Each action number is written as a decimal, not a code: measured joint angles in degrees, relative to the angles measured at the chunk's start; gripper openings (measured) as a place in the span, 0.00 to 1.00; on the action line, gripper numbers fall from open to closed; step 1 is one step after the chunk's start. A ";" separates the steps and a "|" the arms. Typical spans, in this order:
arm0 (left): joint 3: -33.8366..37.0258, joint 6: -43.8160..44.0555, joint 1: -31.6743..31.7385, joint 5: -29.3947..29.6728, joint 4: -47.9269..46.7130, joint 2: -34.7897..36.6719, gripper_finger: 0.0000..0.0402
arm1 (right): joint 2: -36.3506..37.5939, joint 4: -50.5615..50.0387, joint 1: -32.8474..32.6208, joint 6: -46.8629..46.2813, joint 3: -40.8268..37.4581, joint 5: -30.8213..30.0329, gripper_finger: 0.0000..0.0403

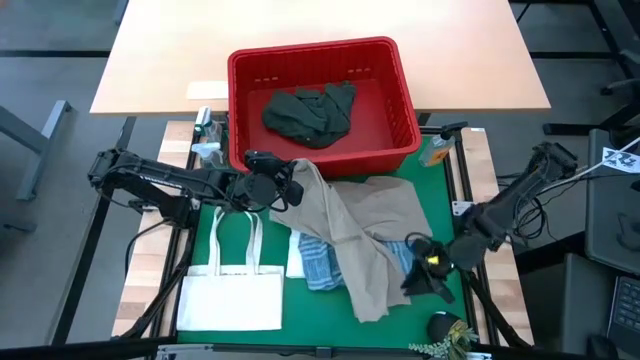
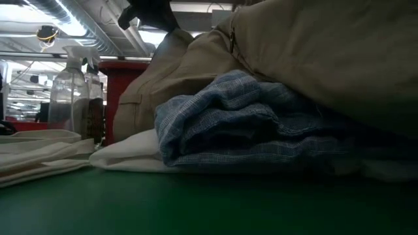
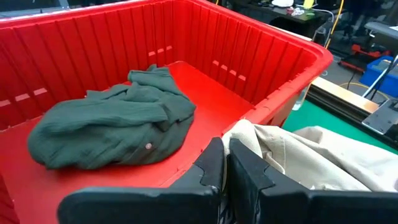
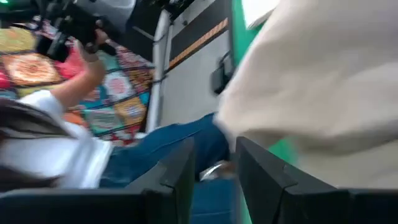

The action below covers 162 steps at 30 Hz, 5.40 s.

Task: Fold Laundry from Bin
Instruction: Fold the light brown shorts

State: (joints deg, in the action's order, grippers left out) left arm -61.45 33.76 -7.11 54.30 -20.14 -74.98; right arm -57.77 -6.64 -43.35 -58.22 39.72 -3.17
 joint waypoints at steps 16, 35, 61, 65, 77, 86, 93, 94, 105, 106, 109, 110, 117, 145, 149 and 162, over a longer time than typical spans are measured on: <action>0.00 0.04 -0.02 0.11 0.04 0.00 0.03 | -25.47 26.31 -13.35 -21.25 0.00 -17.48 0.29; -0.02 0.04 -0.02 0.04 0.04 0.00 0.03 | -28.51 27.10 -13.14 -31.91 0.00 -32.02 0.29; -0.02 0.02 -0.02 -0.01 0.02 0.00 0.03 | -39.63 39.66 -11.74 -33.07 6.46 -31.31 0.29; -0.02 0.02 -0.04 0.00 0.02 0.00 0.03 | -39.63 38.57 -11.74 -33.32 7.06 -31.06 0.29; -0.02 -3.48 -0.27 0.02 0.02 0.00 0.03 | -39.63 29.93 -9.93 -46.55 7.19 -32.11 0.29; -0.03 -4.17 -0.48 -0.84 0.02 0.00 0.03 | -39.63 34.14 -7.48 -38.52 7.19 -33.30 0.29; -0.04 -4.33 -0.48 -0.94 0.02 0.00 0.03 | -39.63 39.34 -7.66 -28.64 7.18 -35.03 0.29; -0.04 -4.33 -0.48 -0.94 0.02 0.00 0.03 | -39.63 39.72 -7.67 -28.12 7.17 -35.01 0.29; -0.04 -4.33 -0.48 -0.98 0.02 0.00 0.03 | -39.63 39.64 -7.59 -26.86 7.17 -37.26 0.29; -0.04 -4.33 -0.48 -0.98 0.02 0.00 0.03 | -39.63 39.60 -7.59 -26.86 7.17 -37.90 0.29; -0.04 -4.31 -0.48 -1.01 0.02 0.00 0.03 | -39.63 39.62 -7.59 -26.90 7.17 -38.95 0.29; -0.04 -4.32 -0.48 -1.01 0.02 0.00 0.03 | -39.63 39.60 -7.59 -27.09 7.17 -39.28 0.29; -0.04 -4.33 -0.48 -1.03 0.02 0.00 0.03 | -39.63 39.51 -6.17 -27.41 7.17 -39.00 0.28; -0.09 -7.39 -25.87 3.29 6.29 4.33 0.00 | -23.02 47.71 -25.14 8.89 7.13 -70.99 0.01; -0.09 -7.39 -31.33 6.47 6.99 4.32 0.00 | -19.63 53.03 -28.59 23.47 7.17 -77.43 0.00; -0.09 -5.43 -45.35 21.87 7.02 4.16 0.00 | -8.27 56.34 -31.63 53.80 7.21 -87.72 0.00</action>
State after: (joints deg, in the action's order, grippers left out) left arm -61.54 28.33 -52.47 76.18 -13.13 -70.82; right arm -66.05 49.70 -74.98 -4.42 46.94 -90.89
